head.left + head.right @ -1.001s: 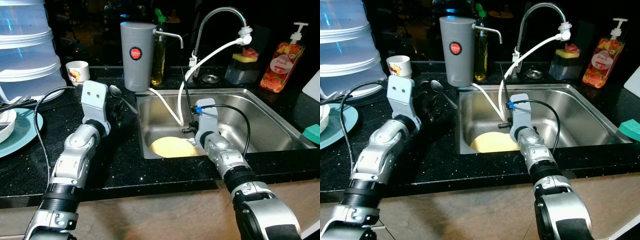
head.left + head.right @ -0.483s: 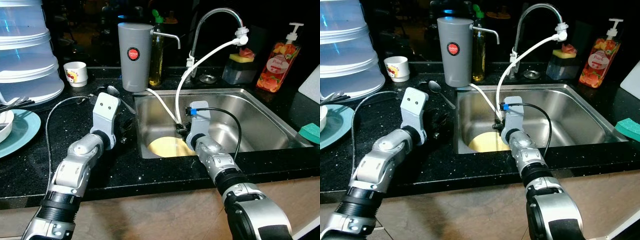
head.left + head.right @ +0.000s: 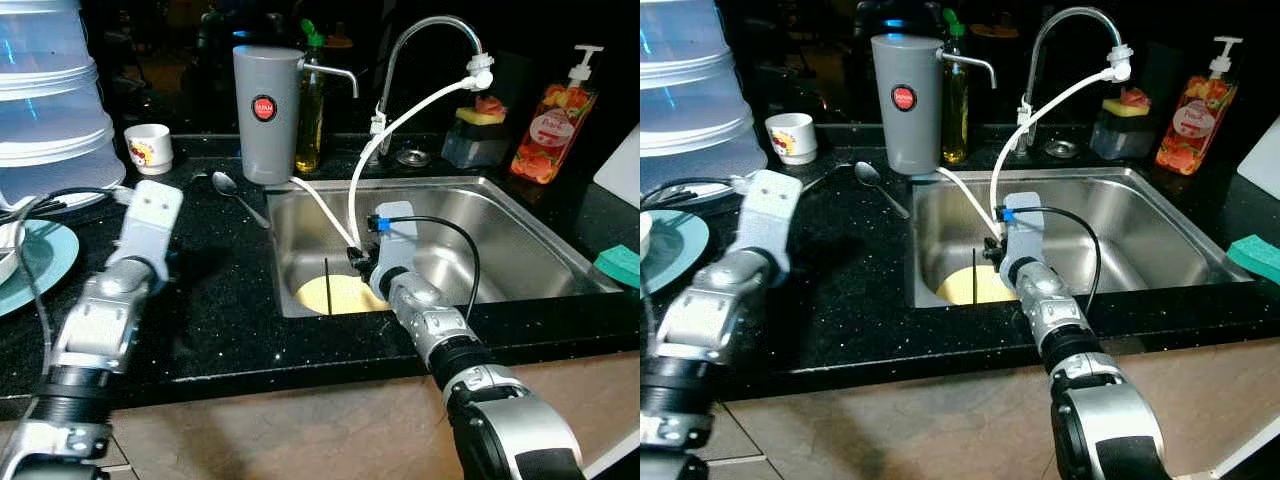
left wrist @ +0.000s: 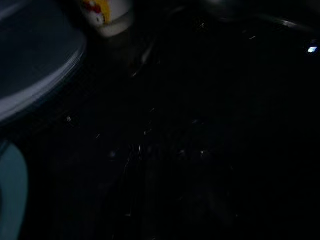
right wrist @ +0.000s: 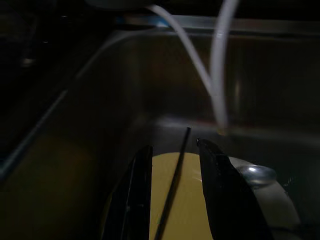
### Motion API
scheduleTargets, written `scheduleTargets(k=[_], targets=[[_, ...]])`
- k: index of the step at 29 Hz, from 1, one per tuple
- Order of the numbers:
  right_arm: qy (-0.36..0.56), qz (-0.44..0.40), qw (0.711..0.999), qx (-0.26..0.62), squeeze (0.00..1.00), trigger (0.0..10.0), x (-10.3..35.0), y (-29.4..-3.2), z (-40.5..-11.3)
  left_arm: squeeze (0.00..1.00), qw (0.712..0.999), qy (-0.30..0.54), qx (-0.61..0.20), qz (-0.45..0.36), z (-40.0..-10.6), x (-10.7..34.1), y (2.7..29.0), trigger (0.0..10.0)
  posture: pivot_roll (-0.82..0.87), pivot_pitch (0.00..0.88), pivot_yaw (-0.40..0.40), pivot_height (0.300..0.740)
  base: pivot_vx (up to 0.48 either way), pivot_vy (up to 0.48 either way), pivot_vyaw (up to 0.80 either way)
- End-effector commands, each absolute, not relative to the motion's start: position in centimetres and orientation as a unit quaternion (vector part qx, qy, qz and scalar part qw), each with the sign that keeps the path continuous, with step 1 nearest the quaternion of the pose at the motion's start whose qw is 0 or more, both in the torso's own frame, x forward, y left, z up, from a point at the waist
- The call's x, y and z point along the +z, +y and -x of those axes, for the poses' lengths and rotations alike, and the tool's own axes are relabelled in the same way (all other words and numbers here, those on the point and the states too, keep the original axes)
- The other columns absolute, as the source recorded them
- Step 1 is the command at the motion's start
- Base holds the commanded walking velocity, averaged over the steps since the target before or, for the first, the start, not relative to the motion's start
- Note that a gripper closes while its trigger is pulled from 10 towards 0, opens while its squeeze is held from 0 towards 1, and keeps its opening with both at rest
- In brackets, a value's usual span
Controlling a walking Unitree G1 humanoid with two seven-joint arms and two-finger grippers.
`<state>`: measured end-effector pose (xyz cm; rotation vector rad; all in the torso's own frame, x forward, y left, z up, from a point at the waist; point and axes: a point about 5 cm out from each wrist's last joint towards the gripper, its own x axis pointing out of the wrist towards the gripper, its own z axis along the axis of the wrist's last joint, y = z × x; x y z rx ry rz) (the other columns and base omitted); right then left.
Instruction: Kitchen organization
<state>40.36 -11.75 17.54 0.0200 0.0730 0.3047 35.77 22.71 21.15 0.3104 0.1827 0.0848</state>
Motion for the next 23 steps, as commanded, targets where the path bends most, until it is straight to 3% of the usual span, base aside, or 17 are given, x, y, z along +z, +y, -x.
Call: scheduleTargets(k=[1,7,12,18,23], targets=[[0.031,-0.002,0.986,0.163,0.0,10.0,17.8,-11.3,-40.4,0.0,0.987,0.073,0.024,-0.144,-36.1,21.0,22.5,10.0,0.07,0.001,-0.036,0.74,0.0,0.0,0.0],[-0.008,-0.01,0.986,0.165,0.0,10.0,18.9,-10.8,-40.3,0.0,0.991,0.022,-0.048,-0.125,-37.5,21.7,20.1,10.0,0.06,0.015,-0.039,0.74,0.0,0.0,0.0],[-0.049,-0.025,0.987,0.151,0.0,10.0,19.4,-10.9,-39.8,0.0,0.996,-0.014,-0.057,-0.073,-39.8,23.0,19.0,10.0,0.03,0.047,-0.023,0.74,0.0,0.0,0.0],[-0.055,-0.028,0.988,0.144,0.0,10.0,19.2,-11.1,-39.6,0.0,0.996,-0.015,-0.058,-0.059,-40.6,23.4,18.7,10.0,0.03,0.061,-0.016,0.74,0.0,0.0,0.0],[-0.056,-0.026,0.99,0.124,0.0,10.0,18.5,-12.2,-38.7,0.0,0.995,-0.022,-0.089,-0.038,-41.6,24.4,17.7,10.0,0.0,0.139,0.029,0.74,0.0,0.0,0.0]])
